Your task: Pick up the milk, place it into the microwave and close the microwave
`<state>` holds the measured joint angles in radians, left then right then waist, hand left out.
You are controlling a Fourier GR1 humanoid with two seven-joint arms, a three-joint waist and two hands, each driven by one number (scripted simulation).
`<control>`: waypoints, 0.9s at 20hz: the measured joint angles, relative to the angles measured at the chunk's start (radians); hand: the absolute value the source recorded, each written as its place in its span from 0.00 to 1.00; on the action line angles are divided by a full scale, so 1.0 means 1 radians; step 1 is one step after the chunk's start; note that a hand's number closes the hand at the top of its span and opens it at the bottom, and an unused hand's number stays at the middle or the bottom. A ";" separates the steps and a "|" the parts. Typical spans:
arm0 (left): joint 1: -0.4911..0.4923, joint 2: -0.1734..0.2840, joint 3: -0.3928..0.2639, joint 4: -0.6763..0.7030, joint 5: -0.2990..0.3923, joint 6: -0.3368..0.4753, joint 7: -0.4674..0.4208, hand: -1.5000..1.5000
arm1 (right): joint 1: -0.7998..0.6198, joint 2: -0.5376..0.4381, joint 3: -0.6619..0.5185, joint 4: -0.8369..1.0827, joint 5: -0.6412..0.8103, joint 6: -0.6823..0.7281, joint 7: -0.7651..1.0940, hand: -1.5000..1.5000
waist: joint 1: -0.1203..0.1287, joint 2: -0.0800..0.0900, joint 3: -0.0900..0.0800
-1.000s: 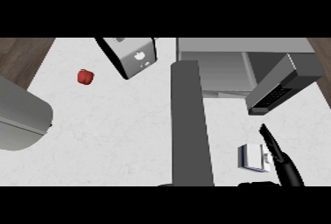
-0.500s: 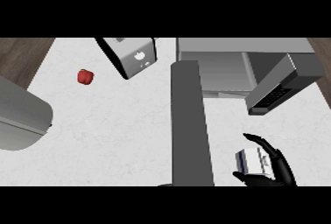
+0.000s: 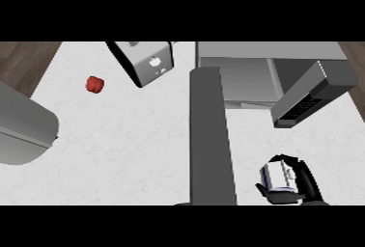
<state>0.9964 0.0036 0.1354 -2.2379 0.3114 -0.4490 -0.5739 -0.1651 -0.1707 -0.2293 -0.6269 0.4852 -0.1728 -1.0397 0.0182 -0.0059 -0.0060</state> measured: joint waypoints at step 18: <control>-0.036 0.023 0.069 0.028 0.085 -0.050 0.042 0.00 | -0.312 0.029 -0.047 0.240 -0.047 0.015 -0.035 1.00 | 0.005 0.009 0.007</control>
<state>0.9600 0.0266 0.2043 -2.2099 0.3961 -0.4991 -0.5317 -0.4771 -0.1416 -0.2764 -0.3870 0.4382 -0.1573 -1.0748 0.0230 0.0033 0.0013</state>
